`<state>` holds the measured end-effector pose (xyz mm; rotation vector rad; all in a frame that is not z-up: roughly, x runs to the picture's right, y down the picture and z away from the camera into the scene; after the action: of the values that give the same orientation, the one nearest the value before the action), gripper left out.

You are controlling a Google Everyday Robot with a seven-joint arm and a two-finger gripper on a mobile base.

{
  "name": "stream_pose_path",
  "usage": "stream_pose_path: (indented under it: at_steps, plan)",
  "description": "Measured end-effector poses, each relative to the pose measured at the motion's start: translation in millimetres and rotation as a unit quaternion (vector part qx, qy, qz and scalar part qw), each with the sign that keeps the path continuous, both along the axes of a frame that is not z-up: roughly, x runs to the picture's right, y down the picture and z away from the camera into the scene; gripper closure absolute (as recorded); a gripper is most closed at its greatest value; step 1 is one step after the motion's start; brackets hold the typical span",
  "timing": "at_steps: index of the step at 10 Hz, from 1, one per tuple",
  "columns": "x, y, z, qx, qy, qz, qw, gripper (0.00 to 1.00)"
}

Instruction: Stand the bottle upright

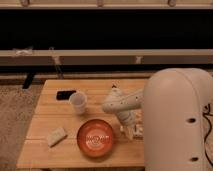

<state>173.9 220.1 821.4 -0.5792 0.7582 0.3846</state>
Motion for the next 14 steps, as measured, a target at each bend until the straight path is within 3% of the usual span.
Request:
stream_pose_path:
  at_steps: [4, 7, 12, 14]
  plan:
    - [6, -23, 10.8, 0.024, 0.014, -0.021, 0.9994, 0.2]
    - [15, -44, 18.1, 0.029, 0.024, -0.031, 0.9988, 0.2]
    - [11, -40, 21.9, 0.005, 0.027, -0.042, 0.9987, 0.2]
    - [10, -31, 24.3, -0.014, 0.035, -0.051, 0.998, 0.2]
